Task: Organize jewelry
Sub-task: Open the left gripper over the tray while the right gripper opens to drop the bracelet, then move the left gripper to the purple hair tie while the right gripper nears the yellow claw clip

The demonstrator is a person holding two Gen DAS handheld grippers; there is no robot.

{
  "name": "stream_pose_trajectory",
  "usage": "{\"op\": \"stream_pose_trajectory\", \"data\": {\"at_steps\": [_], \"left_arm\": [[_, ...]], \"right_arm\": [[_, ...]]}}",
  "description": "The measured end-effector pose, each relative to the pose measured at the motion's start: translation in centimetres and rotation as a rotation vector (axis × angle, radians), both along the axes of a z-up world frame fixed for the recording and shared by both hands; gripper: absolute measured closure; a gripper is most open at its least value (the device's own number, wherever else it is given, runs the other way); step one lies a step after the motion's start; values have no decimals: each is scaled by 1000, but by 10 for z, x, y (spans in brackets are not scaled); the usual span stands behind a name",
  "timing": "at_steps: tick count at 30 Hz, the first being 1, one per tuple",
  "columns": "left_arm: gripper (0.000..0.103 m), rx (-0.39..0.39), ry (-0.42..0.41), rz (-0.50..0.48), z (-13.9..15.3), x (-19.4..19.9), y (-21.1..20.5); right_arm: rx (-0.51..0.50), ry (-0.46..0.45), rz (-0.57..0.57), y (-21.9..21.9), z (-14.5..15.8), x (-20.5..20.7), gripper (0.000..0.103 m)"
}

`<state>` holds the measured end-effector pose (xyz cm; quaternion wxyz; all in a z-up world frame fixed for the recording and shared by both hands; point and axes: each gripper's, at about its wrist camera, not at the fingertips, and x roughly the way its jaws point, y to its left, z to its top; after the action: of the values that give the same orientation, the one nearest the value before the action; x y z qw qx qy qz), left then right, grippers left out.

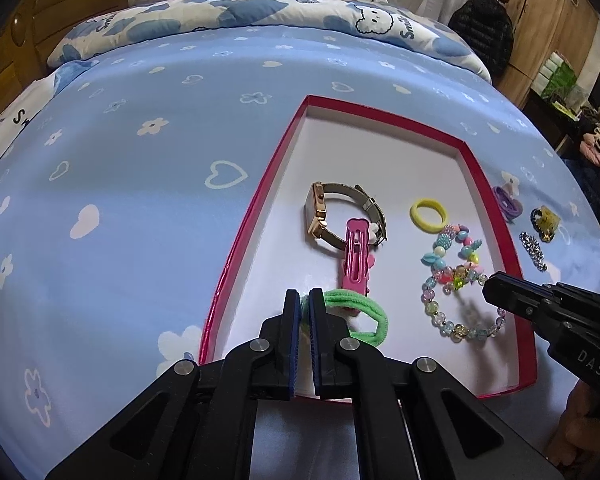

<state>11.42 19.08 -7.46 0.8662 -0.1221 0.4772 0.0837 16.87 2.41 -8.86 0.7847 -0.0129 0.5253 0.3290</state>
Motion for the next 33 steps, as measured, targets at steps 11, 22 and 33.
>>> {"op": "stream_pose_trajectory", "data": {"at_steps": [11,22,33], "left_arm": [[81,25,5,3,-2,-1,-3],[53,-15,-64,36,26,-24,-4],[41,-77,-98,12,46,-37,-24]], "right_arm": [[-4,25,-8,-1,-4,3,90],[88,-9,-50,-26,23,-4,64],[109,-49,-174,-93,48,-16,59]]}}
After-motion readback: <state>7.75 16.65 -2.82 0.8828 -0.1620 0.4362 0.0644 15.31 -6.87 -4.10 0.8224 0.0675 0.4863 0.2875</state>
